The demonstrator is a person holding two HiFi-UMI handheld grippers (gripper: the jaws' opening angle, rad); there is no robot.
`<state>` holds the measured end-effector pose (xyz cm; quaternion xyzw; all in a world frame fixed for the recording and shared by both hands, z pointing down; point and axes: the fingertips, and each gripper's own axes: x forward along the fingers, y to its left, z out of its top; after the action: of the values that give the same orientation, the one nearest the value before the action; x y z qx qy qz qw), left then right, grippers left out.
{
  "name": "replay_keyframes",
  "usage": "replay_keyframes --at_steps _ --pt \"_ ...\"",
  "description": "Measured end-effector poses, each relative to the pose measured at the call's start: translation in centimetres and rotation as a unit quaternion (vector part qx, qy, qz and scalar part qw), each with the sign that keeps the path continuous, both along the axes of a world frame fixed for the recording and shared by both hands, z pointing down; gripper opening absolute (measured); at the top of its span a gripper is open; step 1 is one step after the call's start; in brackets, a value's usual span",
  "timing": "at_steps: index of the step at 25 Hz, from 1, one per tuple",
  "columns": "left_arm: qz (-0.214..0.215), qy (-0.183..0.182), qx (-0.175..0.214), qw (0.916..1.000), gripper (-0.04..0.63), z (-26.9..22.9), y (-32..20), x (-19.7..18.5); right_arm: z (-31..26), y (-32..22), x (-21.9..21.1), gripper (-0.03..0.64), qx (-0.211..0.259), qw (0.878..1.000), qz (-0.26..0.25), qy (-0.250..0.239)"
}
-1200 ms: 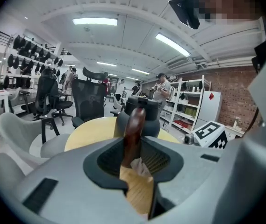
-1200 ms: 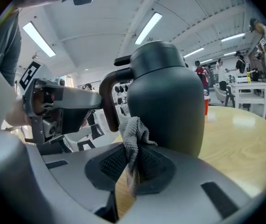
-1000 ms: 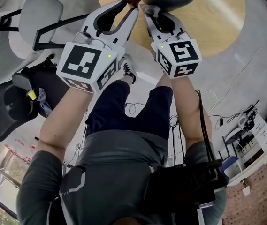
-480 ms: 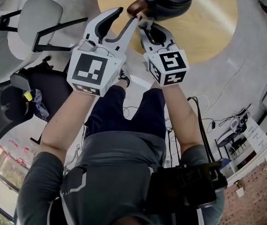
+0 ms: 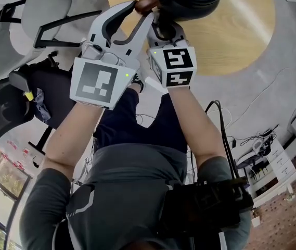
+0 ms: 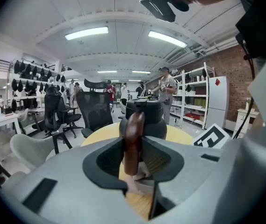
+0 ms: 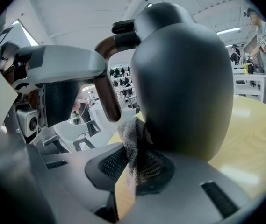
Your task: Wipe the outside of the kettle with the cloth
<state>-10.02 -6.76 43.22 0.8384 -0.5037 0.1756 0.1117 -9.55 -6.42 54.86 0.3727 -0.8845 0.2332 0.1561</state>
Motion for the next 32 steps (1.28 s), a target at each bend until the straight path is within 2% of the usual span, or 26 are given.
replay_keyframes --at_steps 7,10,13,19,22,25,29,32 --pt "-0.006 -0.055 0.004 0.9984 0.118 0.1 0.2 -0.3 0.4 0.3 2.0 0.055 -0.036 0.999 0.014 0.002" --pt "-0.012 -0.063 0.004 0.9979 0.12 0.1 0.0 -0.4 0.3 0.3 3.2 0.055 -0.044 0.999 0.016 -0.003" --pt "-0.019 -0.071 0.0 0.9973 0.12 0.1 0.0 -0.5 0.4 0.4 4.2 0.055 -0.048 0.999 0.005 -0.002" --pt "-0.042 -0.124 -0.008 0.9914 0.137 0.4 -0.5 -0.4 0.7 0.2 6.7 0.055 -0.051 0.999 -0.011 0.008" --pt "-0.071 -0.12 -0.011 0.9902 0.137 0.4 -0.9 -0.5 0.9 0.1 7.9 0.055 -0.053 0.998 -0.013 0.015" --pt "-0.081 -0.117 -0.011 0.9898 0.135 0.4 -1.0 -1.3 0.9 -0.4 8.6 0.055 -0.046 0.998 -0.02 0.023" --pt "-0.067 -0.129 -0.014 0.9893 0.135 0.5 -1.3 -1.7 1.1 -0.9 9.8 0.055 -0.047 0.998 -0.027 0.028" --pt "-0.032 -0.139 -0.012 0.9896 0.137 0.6 -1.4 -1.7 1.3 -1.5 10.8 0.055 -0.048 0.998 -0.034 0.034"
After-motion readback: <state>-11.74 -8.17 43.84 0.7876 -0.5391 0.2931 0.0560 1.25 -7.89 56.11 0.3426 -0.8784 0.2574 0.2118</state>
